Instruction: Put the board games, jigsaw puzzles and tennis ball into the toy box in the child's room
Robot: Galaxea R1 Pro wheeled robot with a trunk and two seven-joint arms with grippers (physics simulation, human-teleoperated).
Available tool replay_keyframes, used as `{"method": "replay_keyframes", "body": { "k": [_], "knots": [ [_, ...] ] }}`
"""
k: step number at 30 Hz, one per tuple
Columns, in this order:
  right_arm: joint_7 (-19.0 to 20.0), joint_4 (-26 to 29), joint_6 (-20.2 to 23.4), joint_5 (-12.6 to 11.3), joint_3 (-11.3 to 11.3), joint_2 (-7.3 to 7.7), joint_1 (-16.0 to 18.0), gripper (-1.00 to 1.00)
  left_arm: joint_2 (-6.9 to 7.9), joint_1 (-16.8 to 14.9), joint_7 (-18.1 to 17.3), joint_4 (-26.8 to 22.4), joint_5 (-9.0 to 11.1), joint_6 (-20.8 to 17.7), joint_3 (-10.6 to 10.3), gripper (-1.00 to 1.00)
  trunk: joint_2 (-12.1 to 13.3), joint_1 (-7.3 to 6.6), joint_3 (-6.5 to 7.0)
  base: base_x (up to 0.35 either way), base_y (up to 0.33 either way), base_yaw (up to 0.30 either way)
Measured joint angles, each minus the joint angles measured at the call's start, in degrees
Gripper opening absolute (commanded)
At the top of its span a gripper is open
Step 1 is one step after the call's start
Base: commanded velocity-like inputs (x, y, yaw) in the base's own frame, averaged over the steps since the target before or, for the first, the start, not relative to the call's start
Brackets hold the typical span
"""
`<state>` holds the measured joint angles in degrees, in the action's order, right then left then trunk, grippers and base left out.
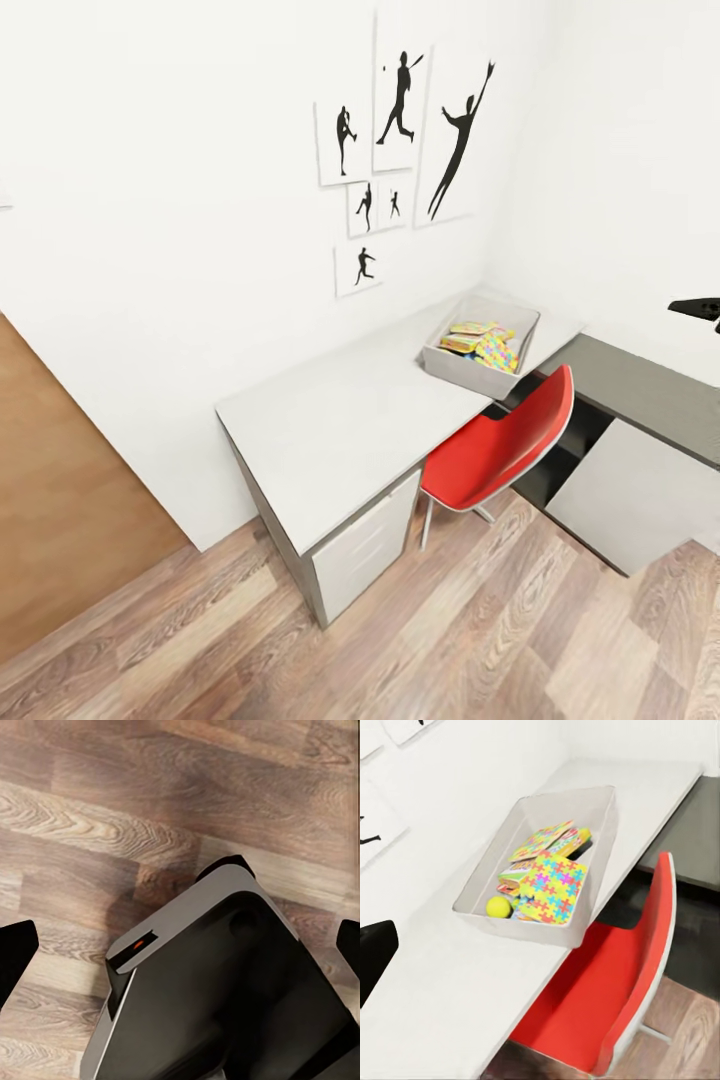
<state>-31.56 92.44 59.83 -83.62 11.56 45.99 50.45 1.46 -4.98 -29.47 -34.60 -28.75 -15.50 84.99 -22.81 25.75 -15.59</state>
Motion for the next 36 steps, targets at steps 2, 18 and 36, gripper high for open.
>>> {"method": "replay_keyframes", "body": {
  "k": [2,18,36],
  "knots": [
    [0.00,-0.05,0.00,0.02,0.18,0.10,-1.27,1.00,0.01,0.00,0.00,0.00,0.00,0.00,0.00,1.00,0.00,0.00,0.17,0.000,0.000,-0.138],
    [0.25,-2.95,0.00,0.01,1.23,-0.70,-25.43,1.00,0.00,-0.01,0.06,0.04,0.00,0.57,0.01,1.00,0.00,0.00,1.52,0.000,0.000,-0.135],
    [0.45,-4.10,-0.07,8.39,-8.55,-11.54,-46.68,1.00,-0.18,0.06,0.31,5.17,-0.64,2.30,-0.11,1.00,0.00,0.00,3.05,0.000,0.000,-0.111]
  ]
}}
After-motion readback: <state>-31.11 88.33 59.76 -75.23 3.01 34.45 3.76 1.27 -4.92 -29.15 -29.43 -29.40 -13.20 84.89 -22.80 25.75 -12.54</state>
